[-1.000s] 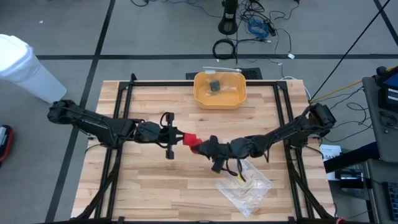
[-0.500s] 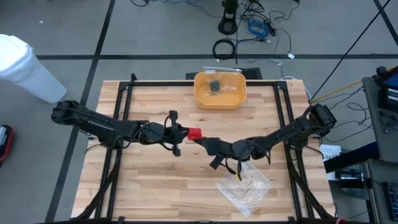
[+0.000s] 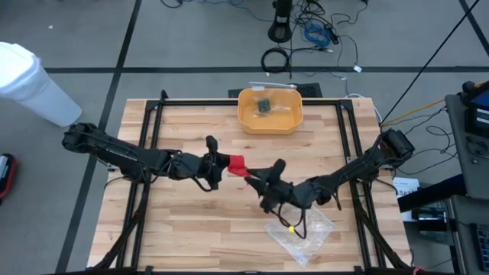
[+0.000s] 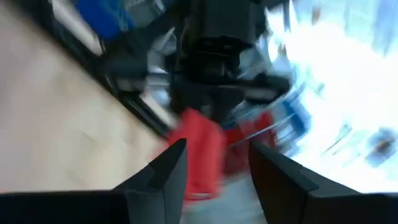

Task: Roll bandage
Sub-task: Roll the red bandage

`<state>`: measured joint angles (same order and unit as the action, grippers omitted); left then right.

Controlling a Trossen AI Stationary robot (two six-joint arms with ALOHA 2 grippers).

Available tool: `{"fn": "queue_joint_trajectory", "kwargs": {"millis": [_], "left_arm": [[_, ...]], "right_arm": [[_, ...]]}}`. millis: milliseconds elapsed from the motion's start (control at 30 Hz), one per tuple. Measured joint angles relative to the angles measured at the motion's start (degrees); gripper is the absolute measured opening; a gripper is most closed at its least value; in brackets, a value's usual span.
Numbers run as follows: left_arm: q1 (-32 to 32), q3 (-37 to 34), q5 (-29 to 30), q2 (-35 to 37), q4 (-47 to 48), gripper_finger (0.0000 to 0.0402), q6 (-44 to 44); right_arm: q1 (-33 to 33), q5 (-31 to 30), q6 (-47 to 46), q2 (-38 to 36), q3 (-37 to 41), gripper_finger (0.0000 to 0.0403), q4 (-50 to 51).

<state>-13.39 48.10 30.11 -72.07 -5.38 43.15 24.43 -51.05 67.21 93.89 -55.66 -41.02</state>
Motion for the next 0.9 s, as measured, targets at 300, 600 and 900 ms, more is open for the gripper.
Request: {"fn": "queue_joint_trajectory", "kwargs": {"millis": [300, 600, 900], "left_arm": [[-0.4, 0.0, 0.0, 0.0, -0.1, 0.0011, 6.6], [-2.5, 0.0, -2.4, 0.0, -0.3, 0.0011, 10.1], [-2.5, 0.0, -2.0, 0.0, 0.1, 0.0011, 6.7]], "right_arm": [[0.7, 5.8, -55.5, -4.6, 0.0, 0.0151, 20.2], [-0.7, 17.2, -74.7, -7.1, 2.8, 0.0151, 25.2], [-3.5, 22.2, -77.3, -6.9, 10.2, 0.0151, 10.6]]}}
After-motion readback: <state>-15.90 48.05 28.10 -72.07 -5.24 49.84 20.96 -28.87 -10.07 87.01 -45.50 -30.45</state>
